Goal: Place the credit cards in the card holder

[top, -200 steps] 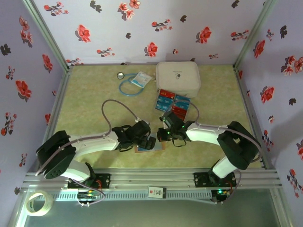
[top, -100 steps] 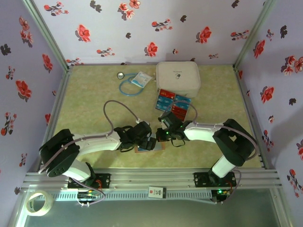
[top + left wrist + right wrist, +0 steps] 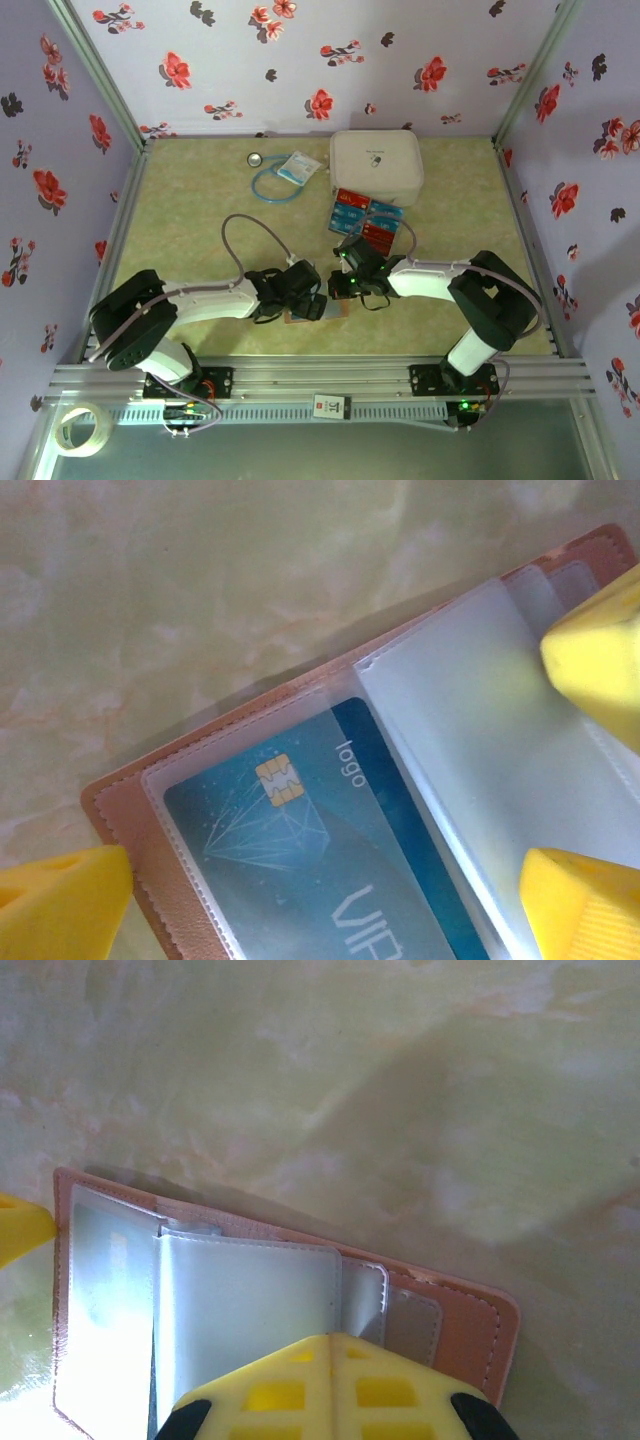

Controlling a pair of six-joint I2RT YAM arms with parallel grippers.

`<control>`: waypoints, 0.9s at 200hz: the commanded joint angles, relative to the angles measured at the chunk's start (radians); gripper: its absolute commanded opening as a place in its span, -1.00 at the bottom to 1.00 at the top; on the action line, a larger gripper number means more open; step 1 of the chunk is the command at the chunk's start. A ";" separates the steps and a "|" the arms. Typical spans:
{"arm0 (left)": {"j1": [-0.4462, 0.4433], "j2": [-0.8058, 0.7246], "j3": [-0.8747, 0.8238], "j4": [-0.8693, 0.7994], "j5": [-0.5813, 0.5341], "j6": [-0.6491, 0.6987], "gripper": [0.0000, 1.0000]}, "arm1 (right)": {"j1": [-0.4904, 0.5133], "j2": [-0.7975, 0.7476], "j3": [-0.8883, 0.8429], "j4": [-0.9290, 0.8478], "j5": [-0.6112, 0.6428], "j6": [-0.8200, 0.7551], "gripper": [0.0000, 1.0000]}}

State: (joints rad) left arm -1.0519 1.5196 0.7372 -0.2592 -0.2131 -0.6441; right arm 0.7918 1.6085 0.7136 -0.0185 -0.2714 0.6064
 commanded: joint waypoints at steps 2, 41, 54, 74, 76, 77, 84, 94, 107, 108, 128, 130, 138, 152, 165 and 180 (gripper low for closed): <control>-0.008 0.016 -0.015 -0.025 -0.052 0.009 0.99 | 0.002 0.009 0.009 0.006 -0.013 0.017 -1.00; -0.008 0.035 -0.026 -0.039 -0.062 0.007 0.99 | 0.002 -0.025 0.026 -0.013 -0.013 0.020 -0.97; -0.008 0.033 -0.034 -0.036 -0.063 0.006 0.99 | 0.001 -0.048 0.030 -0.024 -0.004 0.021 -0.83; -0.008 0.031 -0.041 -0.033 -0.064 0.004 0.99 | -0.003 -0.092 0.032 -0.048 0.026 0.024 -0.56; -0.008 0.030 -0.042 -0.033 -0.064 0.004 0.99 | -0.003 -0.095 0.033 -0.050 0.028 0.023 -0.53; -0.008 0.029 -0.042 -0.033 -0.063 0.003 0.99 | -0.003 -0.097 0.032 -0.050 0.029 0.023 -0.52; -0.008 0.027 -0.043 -0.032 -0.065 0.003 0.99 | -0.006 -0.110 0.031 -0.055 0.038 0.023 -0.44; -0.008 0.027 -0.045 -0.029 -0.064 0.003 0.99 | -0.008 -0.117 0.028 -0.058 0.043 0.025 -0.39; -0.008 0.026 -0.047 -0.027 -0.064 0.003 0.99 | -0.009 -0.113 0.027 -0.060 0.039 0.026 -0.36; -0.008 0.026 -0.047 -0.027 -0.064 0.003 0.99 | -0.008 -0.112 0.026 -0.059 0.039 0.027 -0.36; -0.008 0.024 -0.049 -0.024 -0.064 0.005 0.99 | -0.008 -0.094 0.020 -0.040 0.026 0.035 -0.35; -0.008 0.025 -0.050 -0.024 -0.064 0.004 0.99 | -0.008 -0.092 0.019 -0.037 0.025 0.037 -0.35; -0.008 0.024 -0.049 -0.024 -0.064 0.004 0.99 | -0.009 -0.081 0.014 -0.024 0.017 0.042 -0.37; -0.007 0.023 -0.050 -0.022 -0.064 0.005 0.99 | -0.009 -0.061 0.012 0.003 -0.002 0.053 -0.40; -0.008 0.021 -0.051 -0.021 -0.064 0.004 0.99 | -0.008 -0.046 0.009 0.023 -0.013 0.062 -0.43; -0.008 0.019 -0.052 -0.021 -0.064 0.006 0.99 | -0.008 -0.031 0.009 0.039 -0.020 0.067 -0.44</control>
State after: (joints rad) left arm -1.0557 1.5360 0.7170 -0.2436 -0.2512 -0.6441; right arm 0.7898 1.5497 0.7204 -0.0227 -0.2699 0.6464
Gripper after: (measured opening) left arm 0.997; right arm 0.285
